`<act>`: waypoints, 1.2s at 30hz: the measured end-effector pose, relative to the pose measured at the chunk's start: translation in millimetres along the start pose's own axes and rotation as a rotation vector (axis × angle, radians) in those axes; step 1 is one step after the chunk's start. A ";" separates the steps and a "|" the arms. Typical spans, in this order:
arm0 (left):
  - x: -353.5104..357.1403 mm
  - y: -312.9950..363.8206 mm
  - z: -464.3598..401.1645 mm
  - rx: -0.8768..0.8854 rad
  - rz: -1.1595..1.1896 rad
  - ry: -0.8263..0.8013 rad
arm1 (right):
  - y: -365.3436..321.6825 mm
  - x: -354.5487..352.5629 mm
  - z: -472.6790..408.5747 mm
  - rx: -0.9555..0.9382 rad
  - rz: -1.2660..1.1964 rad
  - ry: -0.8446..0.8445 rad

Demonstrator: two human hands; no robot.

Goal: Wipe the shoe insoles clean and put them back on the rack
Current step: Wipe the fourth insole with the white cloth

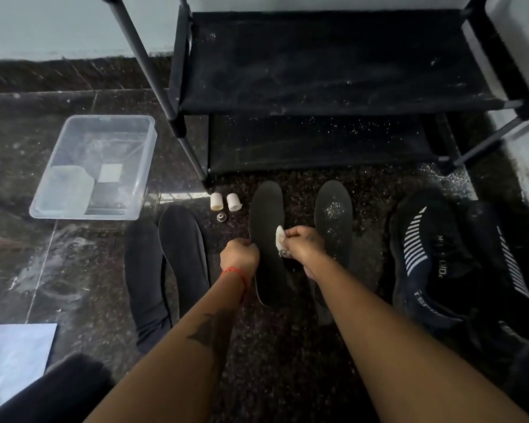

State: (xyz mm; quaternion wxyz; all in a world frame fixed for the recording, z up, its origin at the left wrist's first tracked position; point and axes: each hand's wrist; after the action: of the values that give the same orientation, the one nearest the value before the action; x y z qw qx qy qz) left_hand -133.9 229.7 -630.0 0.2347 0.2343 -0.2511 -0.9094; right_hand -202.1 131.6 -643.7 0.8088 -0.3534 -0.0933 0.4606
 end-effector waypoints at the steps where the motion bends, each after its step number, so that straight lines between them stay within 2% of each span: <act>1: -1.4 1.9 2.0 0.003 -0.026 0.003 | -0.9 -0.3 1.5 0.012 -0.004 0.006; 4: -3.1 9.2 9.4 0.027 -0.109 0.034 | -2.9 -9.0 10.5 -0.009 -0.050 0.041; 7: 6.6 20.9 17.5 0.086 -0.129 0.045 | -1.1 -33.7 22.6 -0.078 -0.149 0.148; 10: 28.2 30.8 23.9 0.132 -0.128 -0.013 | 11.6 -67.8 32.8 -0.069 -0.189 0.292; 12: 46.8 33.8 24.3 0.142 -0.116 -0.087 | 23.3 -86.7 37.0 -0.001 -0.121 0.342; 17: 89.1 33.4 19.9 0.086 -0.032 -0.298 | 37.6 -98.1 37.8 0.108 -0.025 0.252; 20: 104.1 30.1 11.9 0.007 0.043 -0.398 | 36.3 -89.8 33.9 0.094 -0.020 0.284; 24: 112.1 30.3 7.2 -0.016 0.117 -0.408 | 35.6 -85.3 32.4 0.083 -0.072 0.330; 28: 104.4 38.8 19.1 -0.060 0.190 -0.426 | 32.1 -90.2 44.2 0.071 -0.074 0.305; 32: 82.1 55.1 52.8 -0.057 0.315 -0.427 | 14.8 -100.0 74.1 0.061 -0.077 0.221; 36: 50.1 79.6 103.3 0.048 0.315 -0.484 | -22.7 -112.0 117.5 0.043 -0.030 0.099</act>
State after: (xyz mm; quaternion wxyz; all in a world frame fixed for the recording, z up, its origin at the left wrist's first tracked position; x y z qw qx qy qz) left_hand -204.6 177.5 -521.4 0.3008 -0.0258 -0.3543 -0.8851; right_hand -305.2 90.4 -523.1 0.8266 -0.3570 -0.0484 0.4324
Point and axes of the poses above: each hand's wrist, its own z-axis away from the middle knuckle, its own x-axis out of the palm, y = z × x, and after that the axes turned 13 degrees about -y, right-handed
